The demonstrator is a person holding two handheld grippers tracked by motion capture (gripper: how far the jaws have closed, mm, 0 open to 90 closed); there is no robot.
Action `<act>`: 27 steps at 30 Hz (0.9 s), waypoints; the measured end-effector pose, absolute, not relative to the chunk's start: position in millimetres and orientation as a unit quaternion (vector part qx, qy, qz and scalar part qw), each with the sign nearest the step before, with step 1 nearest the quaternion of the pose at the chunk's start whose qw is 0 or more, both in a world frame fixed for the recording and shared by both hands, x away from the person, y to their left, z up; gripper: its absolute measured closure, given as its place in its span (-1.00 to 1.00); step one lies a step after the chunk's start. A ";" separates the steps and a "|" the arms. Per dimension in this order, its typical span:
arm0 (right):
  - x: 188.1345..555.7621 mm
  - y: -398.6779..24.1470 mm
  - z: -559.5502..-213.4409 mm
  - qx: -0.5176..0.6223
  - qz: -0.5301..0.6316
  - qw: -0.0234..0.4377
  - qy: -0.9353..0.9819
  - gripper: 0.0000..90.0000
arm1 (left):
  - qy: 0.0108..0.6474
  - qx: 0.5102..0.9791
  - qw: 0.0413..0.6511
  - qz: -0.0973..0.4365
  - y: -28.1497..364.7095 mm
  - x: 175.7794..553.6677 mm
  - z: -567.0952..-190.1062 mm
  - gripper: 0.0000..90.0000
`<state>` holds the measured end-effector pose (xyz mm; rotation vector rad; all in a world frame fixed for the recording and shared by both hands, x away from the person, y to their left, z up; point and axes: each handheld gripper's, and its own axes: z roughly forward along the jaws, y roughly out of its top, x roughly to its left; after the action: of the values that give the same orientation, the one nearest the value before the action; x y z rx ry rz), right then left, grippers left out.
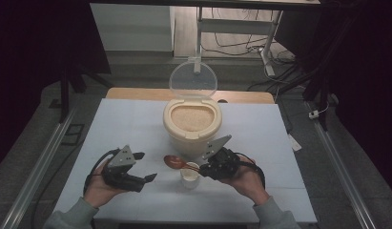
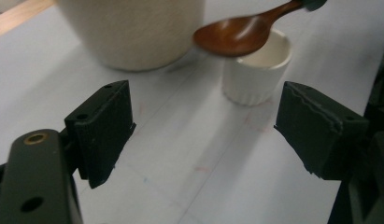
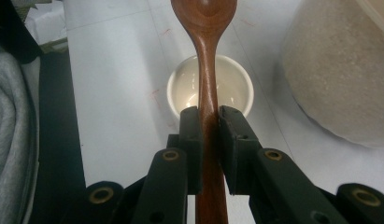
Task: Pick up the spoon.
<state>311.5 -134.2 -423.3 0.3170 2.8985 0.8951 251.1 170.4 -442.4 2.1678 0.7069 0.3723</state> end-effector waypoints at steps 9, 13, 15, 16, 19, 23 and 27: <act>308.1 -126.6 -424.5 0.098 0.289 0.043 0.951 0.77 | 0.212 0.890 0.386 0.123 126.3 265.3 -423.6 -0.47; 304.9 -122.0 -423.1 0.085 0.290 0.044 0.952 0.77 | 0.179 0.906 0.369 0.106 107.7 269.9 -419.3 -0.31; 303.5 -120.7 -423.0 0.082 0.288 0.046 0.953 0.77 | 0.164 0.914 0.359 0.094 99.9 273.1 -419.4 -0.23; 303.1 -120.3 -423.5 0.080 0.289 0.046 0.953 0.77 | 0.160 0.917 0.353 0.090 96.9 274.7 -420.2 -0.21; 303.0 -119.9 -424.2 0.075 0.287 0.045 0.954 0.77 | 0.153 0.924 0.342 0.077 90.3 278.9 -423.0 -0.13; 302.1 -118.4 -425.7 0.068 0.288 0.046 0.954 0.77 | 0.147 0.932 0.326 0.057 84.8 285.9 -428.0 -0.05; 300.6 -116.2 -426.7 0.058 0.285 0.049 0.955 0.77 | 0.142 0.937 0.315 0.045 82.2 289.5 -432.1 0.04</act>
<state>300.6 -116.2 -426.7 0.1768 2.9108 0.8683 289.5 82.2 -432.1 2.4705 0.3751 0.1189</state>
